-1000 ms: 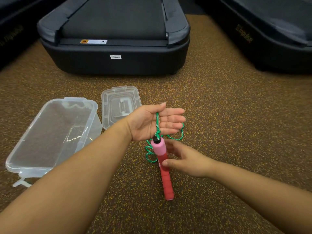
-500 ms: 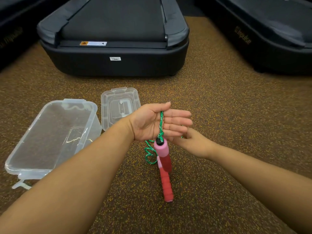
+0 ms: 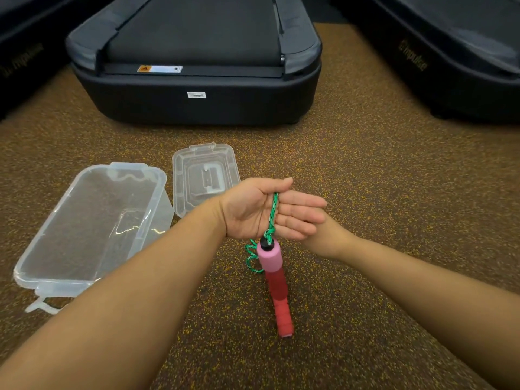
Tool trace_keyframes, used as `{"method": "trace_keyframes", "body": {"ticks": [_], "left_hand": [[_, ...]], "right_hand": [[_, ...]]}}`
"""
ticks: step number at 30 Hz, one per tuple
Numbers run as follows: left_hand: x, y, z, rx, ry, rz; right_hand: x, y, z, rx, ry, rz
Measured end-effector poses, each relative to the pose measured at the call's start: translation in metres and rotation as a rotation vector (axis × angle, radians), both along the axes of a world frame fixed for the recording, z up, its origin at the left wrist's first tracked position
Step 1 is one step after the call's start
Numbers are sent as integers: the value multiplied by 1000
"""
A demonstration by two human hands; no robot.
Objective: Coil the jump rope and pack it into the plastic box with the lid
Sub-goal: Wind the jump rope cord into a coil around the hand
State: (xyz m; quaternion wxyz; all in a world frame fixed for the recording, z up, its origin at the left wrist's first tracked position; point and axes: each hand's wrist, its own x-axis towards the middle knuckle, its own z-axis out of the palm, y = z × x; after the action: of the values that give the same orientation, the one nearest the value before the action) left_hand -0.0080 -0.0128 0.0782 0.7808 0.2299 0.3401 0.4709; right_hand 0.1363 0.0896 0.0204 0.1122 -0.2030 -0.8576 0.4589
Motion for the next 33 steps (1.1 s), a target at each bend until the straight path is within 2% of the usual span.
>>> {"method": "trace_keyframes", "body": {"ticks": [3, 9, 14, 19, 24, 30, 33], "left_hand": [[-5, -1, -2, -11, -7, 127], [-16, 3, -7, -30, 52, 489], [-19, 2, -6, -57, 92, 604], [-19, 1, -5, -81, 173, 589], [-18, 0, -5, -101, 320, 511], [-16, -2, -11, -134, 489, 331], [-13, -4, -11, -145, 531, 189]], "right_hand": [[2, -2, -2, -25, -81, 23], [12, -17, 2, 161, -58, 75], [17, -31, 11, 250, -71, 137], [19, -38, 18, 303, -15, 175], [16, -35, 39, 232, 165, 140], [12, -22, 66, 21, 305, 62], [5, -12, 72, 22, 317, 2]]}}
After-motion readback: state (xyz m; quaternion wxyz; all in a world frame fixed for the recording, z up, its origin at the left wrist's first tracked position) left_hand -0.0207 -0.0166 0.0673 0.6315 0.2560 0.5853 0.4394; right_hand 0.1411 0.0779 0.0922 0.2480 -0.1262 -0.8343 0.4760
